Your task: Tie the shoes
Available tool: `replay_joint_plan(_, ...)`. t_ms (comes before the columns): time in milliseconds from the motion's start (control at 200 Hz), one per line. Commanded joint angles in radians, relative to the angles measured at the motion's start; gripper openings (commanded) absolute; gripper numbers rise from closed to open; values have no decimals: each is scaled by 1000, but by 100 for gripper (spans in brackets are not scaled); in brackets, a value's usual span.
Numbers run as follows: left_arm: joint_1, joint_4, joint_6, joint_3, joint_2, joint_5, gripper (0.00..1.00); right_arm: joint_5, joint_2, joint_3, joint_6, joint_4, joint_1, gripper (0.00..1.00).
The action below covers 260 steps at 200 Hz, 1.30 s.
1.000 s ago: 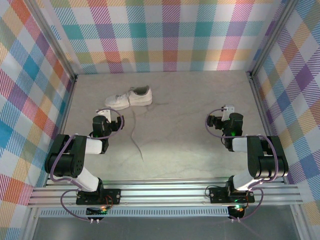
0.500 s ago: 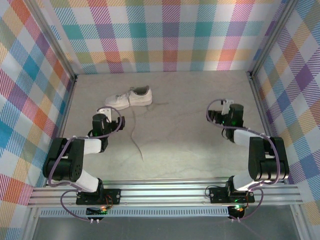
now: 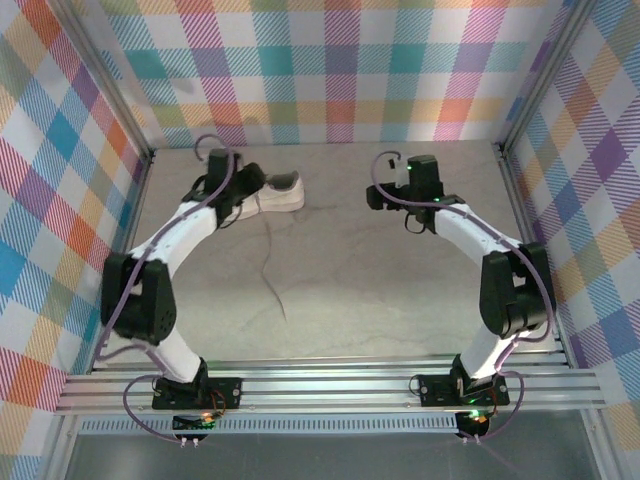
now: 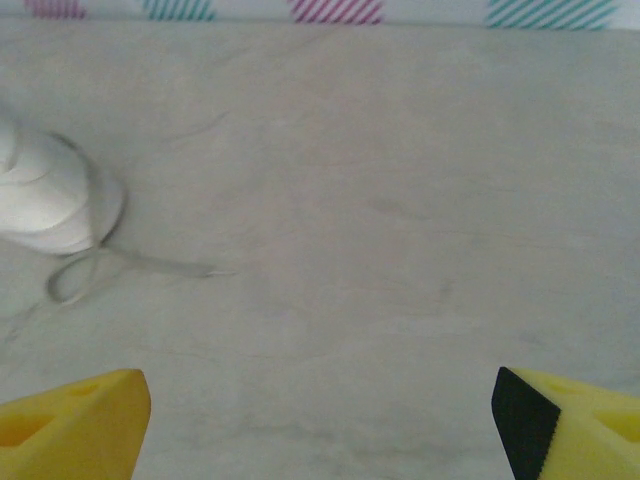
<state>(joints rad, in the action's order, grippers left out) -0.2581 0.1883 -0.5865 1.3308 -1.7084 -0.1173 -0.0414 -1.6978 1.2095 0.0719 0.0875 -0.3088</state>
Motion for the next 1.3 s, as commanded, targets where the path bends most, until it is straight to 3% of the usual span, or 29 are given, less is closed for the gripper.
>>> replay_joint_plan(0, -77, 315, -202, 161, -114, -109, 68, -36, -16, 50, 41, 97, -53, 89)
replay_joint_plan(125, -114, 425, -266, 301, -233, -181, 71, -41, -13, 50, 42, 122, -89, 89)
replay_joint_plan(350, -115, 448, -318, 365, -341, -253, 76, -63, 6, 20, 42, 136, -98, 89)
replay_joint_plan(585, -105, 410, -329, 420, -422, -216, 76, -108, 17, -14, 58, 129, -106, 88)
replay_joint_plan(985, -113, 313, -375, 344, -311, -206, 74, -114, 37, -22, 46, 133, -117, 88)
replay_joint_plan(1295, -109, 367, -441, 421, -372, -217, 76, -121, 33, -7, 32, 147, -128, 88)
